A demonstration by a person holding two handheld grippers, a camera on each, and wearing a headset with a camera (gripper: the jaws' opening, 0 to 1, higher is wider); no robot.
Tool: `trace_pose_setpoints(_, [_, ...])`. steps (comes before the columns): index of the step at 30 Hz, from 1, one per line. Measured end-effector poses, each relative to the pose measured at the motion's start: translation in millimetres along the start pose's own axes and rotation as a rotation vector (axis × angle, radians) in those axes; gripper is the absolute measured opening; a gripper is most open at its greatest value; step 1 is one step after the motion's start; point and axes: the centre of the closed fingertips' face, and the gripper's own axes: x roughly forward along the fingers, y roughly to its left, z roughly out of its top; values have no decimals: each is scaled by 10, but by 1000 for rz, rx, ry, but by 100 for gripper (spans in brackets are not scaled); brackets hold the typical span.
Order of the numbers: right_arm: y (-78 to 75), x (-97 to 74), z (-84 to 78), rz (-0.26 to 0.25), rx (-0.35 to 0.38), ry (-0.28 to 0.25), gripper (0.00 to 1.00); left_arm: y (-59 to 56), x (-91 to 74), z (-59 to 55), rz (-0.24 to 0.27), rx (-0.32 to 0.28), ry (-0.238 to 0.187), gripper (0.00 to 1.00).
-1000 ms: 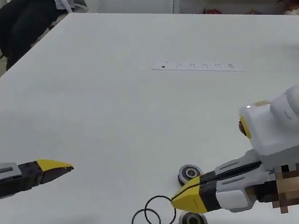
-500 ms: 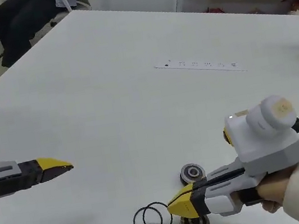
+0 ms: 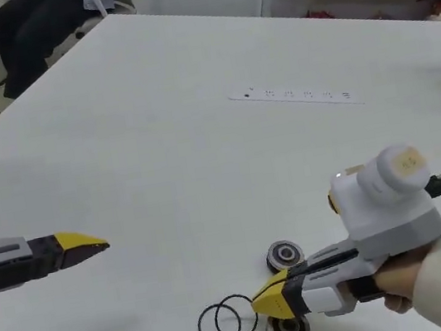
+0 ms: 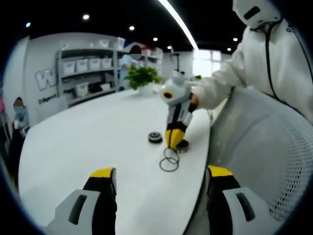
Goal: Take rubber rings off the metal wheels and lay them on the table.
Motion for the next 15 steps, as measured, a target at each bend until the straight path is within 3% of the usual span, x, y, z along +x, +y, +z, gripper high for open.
trace_pose_setpoints(15, [-68, -80, 4, -29, -18, -8, 2, 33, 0, 29, 7, -3, -3, 75])
